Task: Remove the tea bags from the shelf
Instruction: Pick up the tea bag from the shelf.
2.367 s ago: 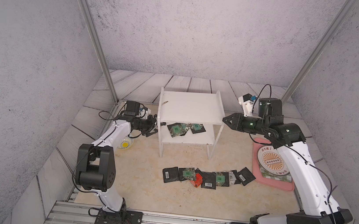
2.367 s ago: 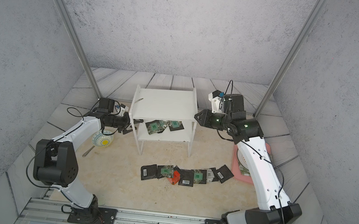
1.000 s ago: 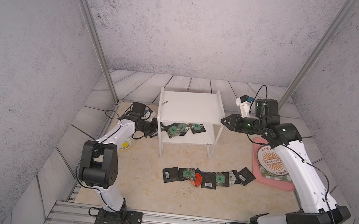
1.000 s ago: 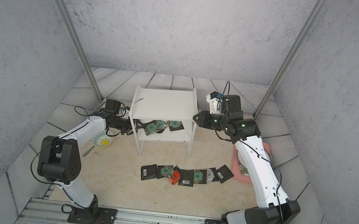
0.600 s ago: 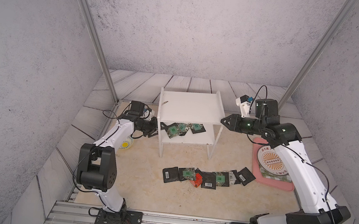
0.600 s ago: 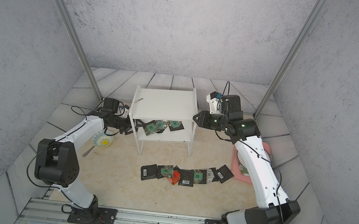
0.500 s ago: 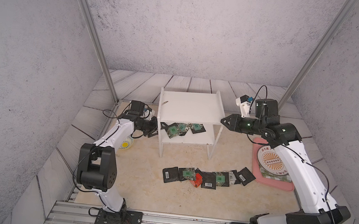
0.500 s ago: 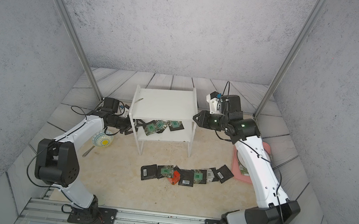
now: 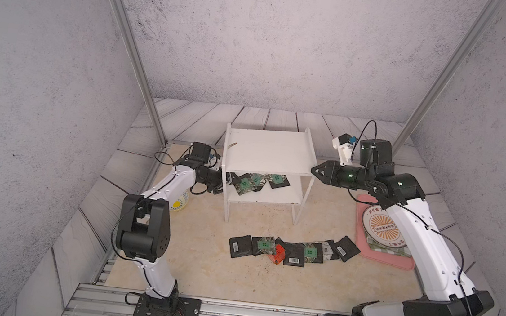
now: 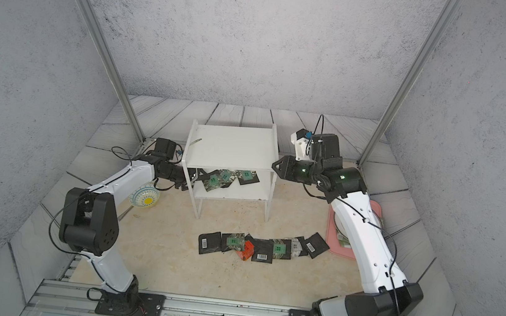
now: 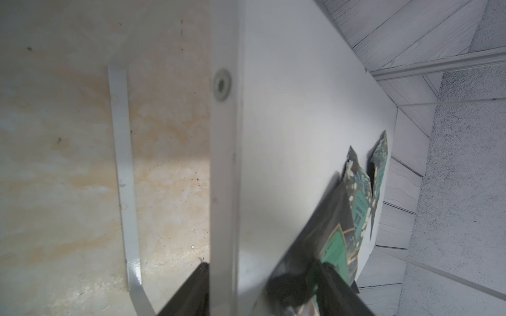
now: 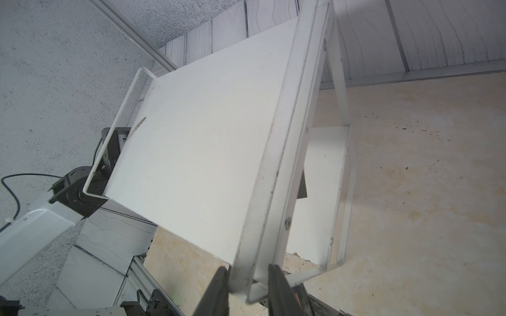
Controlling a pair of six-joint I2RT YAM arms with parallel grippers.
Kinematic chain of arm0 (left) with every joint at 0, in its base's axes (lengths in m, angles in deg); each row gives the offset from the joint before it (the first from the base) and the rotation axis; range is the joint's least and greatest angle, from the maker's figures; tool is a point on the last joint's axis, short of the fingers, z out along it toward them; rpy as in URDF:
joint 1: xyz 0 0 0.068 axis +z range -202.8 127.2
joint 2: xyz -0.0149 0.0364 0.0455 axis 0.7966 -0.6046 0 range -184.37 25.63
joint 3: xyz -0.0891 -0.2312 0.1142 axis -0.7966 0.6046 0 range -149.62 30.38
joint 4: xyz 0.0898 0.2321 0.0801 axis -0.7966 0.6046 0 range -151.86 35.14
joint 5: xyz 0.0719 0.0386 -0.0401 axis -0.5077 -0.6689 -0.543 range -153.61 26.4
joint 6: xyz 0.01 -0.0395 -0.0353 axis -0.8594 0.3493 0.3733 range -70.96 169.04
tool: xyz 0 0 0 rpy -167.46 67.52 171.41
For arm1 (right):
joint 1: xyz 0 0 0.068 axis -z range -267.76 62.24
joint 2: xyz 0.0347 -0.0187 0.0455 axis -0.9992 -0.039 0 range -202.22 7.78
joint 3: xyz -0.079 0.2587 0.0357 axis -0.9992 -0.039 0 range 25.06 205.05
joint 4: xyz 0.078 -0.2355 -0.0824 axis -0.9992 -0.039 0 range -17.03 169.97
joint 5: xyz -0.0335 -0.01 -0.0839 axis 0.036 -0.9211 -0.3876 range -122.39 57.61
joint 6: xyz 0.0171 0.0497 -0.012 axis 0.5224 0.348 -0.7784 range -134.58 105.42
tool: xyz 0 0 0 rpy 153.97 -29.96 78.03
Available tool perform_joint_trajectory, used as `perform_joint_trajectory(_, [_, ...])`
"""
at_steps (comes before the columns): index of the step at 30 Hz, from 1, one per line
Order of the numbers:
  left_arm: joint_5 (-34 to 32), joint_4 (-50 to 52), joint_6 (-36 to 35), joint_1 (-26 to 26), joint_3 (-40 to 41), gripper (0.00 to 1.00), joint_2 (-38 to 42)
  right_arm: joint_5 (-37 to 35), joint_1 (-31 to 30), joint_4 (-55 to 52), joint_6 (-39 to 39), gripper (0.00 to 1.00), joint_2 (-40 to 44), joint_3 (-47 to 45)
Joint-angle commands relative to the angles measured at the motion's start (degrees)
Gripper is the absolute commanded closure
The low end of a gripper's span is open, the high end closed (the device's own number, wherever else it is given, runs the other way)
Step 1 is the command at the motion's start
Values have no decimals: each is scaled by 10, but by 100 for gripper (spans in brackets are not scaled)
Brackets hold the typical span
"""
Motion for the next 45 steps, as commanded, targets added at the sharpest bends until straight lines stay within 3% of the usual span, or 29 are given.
perform_joint_trajectory(1, [-4, 3, -11, 3, 7, 41, 13, -1, -1, 9, 1, 72, -2, -10])
perform_joint_trajectory(16, [-24, 13, -21, 40, 51, 56, 60, -5, -2, 15, 3, 72, 4, -23])
perform_joint_trajectory(19, [-31, 22, -26, 42, 42, 67, 64, -7, -2, 15, 3, 72, 5, -24])
perform_joint_trajectory(27, [-33, 33, -31, 50, 36, 68, 76, -2, -2, 23, 7, 71, 2, -28])
perform_joint_trajectory(29, [-26, 28, -27, 50, 35, 66, 80, -1, -2, 24, 7, 72, 3, -29])
perform_joint_trajectory(37, [-2, 16, -8, 40, 5, 42, 62, 0, -1, 29, 10, 72, 6, -35])
perform_joint_trajectory(45, [-2, 14, -11, 17, -15, 38, 15, -1, -2, 29, 10, 71, 7, -35])
